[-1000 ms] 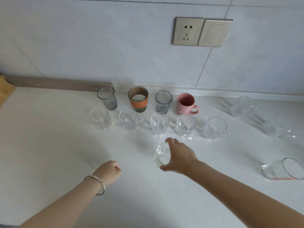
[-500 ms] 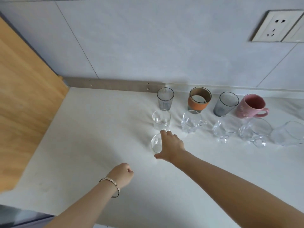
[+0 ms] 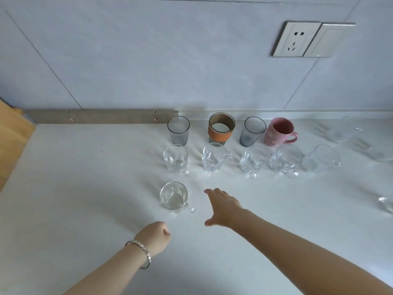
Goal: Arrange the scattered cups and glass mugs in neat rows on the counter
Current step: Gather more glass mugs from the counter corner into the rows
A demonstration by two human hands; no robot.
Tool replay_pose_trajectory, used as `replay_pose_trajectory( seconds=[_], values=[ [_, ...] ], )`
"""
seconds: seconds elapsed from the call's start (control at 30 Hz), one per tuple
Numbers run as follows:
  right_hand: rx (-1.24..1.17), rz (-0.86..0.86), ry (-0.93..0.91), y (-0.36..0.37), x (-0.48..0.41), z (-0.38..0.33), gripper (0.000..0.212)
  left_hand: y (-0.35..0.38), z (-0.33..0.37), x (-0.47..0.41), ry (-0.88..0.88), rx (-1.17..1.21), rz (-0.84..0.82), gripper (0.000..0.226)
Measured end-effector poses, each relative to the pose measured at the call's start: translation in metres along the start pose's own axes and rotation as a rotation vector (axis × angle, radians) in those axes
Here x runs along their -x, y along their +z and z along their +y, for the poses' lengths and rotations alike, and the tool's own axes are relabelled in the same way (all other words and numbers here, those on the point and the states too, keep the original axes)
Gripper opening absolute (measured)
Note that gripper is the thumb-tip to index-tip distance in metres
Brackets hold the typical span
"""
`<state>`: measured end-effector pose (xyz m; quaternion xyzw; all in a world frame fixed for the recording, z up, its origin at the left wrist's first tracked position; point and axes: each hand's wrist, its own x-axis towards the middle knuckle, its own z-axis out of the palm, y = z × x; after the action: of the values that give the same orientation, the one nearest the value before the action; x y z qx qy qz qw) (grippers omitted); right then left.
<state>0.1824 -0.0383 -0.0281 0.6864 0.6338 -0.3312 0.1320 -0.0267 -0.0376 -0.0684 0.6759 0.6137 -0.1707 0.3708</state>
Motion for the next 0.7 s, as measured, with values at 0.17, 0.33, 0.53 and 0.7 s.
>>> replay_pose_trajectory(
  seconds=[0.17,0.33,0.53,0.7],
  values=[
    [-0.067,-0.091,0.181,-0.007,0.036,0.105,0.056,0.021,0.067,-0.005,0.093,-0.072,-0.055,0.02],
    [-0.194,0.023,0.362,-0.022,0.089,0.234,0.044,0.048,0.168,-0.014,0.193,-0.115,-0.038,0.029],
    [-0.245,0.259,0.476,-0.04,0.148,0.379,0.039,0.093,0.297,-0.019,0.24,-0.108,-0.053,0.03],
    [-0.191,0.504,0.511,-0.061,0.172,0.468,0.051,0.12,0.384,-0.017,0.278,-0.094,-0.048,0.031]
  ],
)
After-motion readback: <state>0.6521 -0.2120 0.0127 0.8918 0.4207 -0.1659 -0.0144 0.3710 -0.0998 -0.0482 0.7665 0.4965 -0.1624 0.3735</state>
